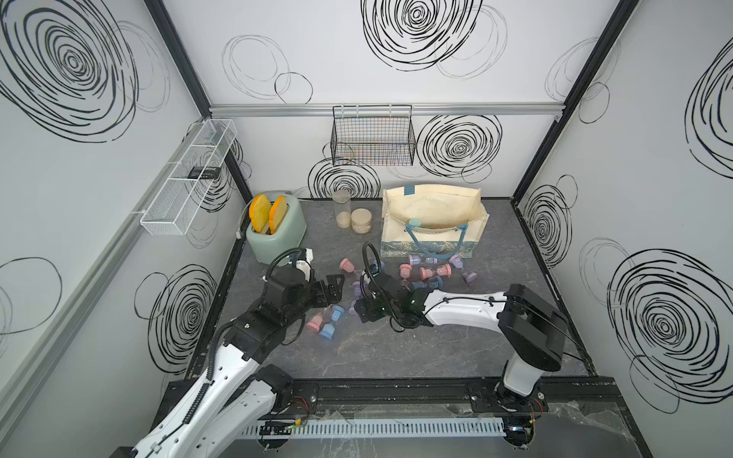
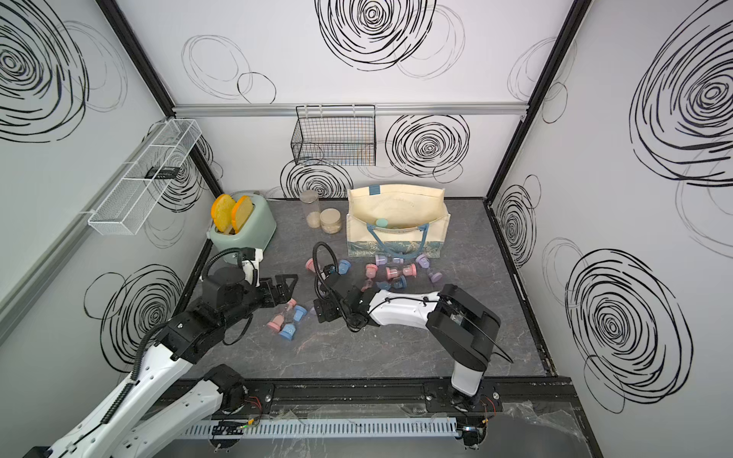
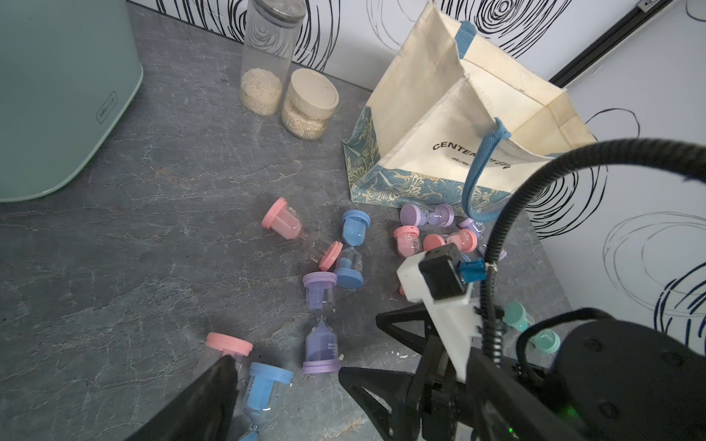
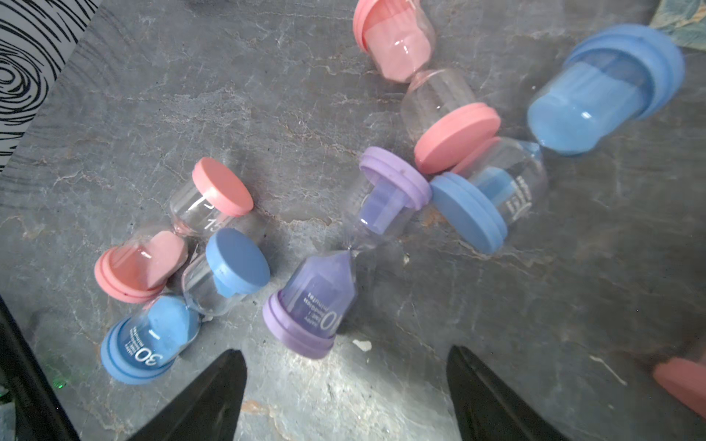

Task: Put the hourglass into the canvas bag
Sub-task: Pick up the hourglass from the center of the board.

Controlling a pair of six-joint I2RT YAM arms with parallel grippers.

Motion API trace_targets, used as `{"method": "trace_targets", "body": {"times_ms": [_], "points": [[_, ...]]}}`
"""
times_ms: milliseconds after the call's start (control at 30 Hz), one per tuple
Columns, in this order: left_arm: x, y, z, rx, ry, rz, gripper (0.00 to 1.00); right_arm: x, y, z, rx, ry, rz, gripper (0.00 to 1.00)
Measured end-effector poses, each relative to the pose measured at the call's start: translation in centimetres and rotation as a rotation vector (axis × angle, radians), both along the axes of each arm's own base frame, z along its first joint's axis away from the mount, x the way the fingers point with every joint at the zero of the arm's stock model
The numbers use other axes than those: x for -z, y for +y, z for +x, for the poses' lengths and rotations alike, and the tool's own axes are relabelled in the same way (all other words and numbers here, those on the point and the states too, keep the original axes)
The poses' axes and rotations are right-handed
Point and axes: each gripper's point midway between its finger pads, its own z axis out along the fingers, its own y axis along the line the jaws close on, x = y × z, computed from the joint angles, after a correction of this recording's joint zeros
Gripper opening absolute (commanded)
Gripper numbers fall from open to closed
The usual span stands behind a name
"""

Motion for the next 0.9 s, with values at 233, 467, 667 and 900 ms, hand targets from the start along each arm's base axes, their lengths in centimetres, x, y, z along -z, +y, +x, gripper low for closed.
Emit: {"method": "trace_targets", "body": {"times_ms": [233, 467, 667, 900], "points": [[0.3, 0.3, 0.0, -0.014, 0.000, 0.008, 0.96, 1.4, 1.1, 1.1, 0.025, -0.006, -0.023, 0.86], [0.5, 0.4, 0.0, -0.019, 0.004, 0.011, 0.96, 2.2, 2.2, 1.4, 0.027, -0.020, -0.044, 0.82], [1.0, 0.5, 0.0, -0.021, 0.014, 0.016, 0.96, 2.2, 2.1, 1.1, 0.028, -0.052, -0.072, 0.80], [1.2, 0.5, -0.1, -0.020, 0.017, 0.016, 0.96, 2.4, 0.4, 0.1, 0.024, -0.045, -0.136, 0.80]]}}
